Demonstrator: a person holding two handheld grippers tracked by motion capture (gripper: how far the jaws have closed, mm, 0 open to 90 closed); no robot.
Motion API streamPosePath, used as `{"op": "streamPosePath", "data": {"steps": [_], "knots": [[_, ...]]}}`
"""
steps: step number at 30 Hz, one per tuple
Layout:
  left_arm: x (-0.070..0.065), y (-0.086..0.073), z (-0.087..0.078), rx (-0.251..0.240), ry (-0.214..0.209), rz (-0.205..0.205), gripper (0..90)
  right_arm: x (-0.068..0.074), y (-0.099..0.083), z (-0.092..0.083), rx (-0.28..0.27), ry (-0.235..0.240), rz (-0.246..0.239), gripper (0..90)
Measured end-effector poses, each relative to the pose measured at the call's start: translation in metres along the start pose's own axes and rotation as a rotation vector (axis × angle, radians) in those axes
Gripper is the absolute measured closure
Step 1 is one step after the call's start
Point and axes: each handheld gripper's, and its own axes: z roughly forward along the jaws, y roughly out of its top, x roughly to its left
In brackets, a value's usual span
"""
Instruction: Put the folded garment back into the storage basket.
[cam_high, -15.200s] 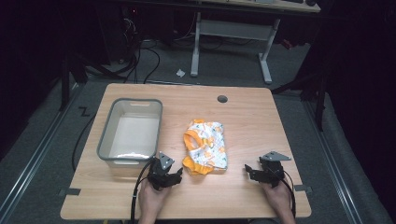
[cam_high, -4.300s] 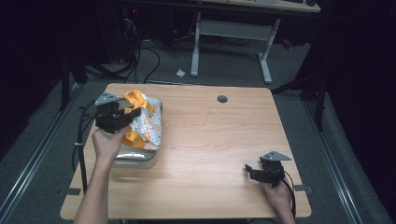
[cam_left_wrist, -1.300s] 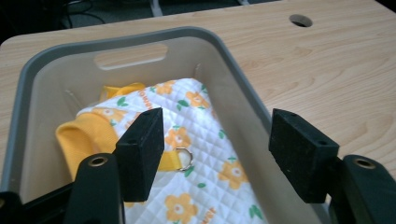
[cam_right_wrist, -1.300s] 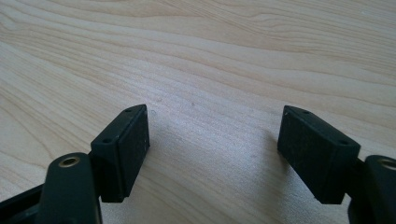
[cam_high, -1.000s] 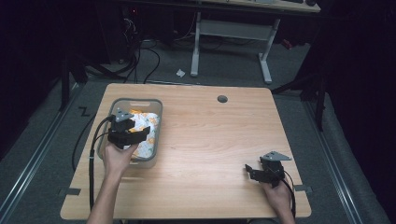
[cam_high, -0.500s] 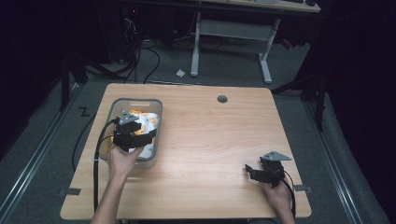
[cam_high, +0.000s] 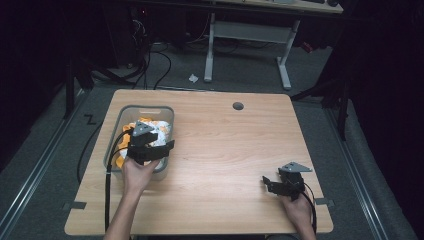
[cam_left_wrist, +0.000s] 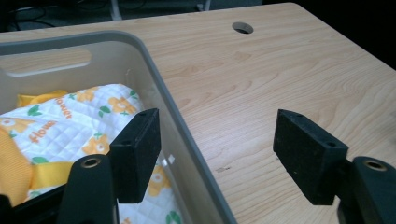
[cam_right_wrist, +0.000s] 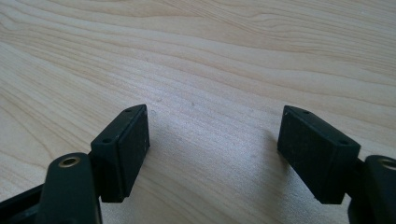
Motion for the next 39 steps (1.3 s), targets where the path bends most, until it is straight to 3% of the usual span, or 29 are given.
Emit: {"op": "streamPosePath", "data": {"steps": [22, 39], "knots": [[-0.031, -0.003, 0.006, -0.011, -0.069, 0.046, 32.3, 0.0, 0.0, 0.0, 0.0, 0.0, -0.001, 25.4], [-0.046, -0.009, 0.016, -0.02, -0.116, 0.043, 32.5, 0.0, 0.0, 0.0, 0.0, 0.0, 0.0, 25.3]]}}
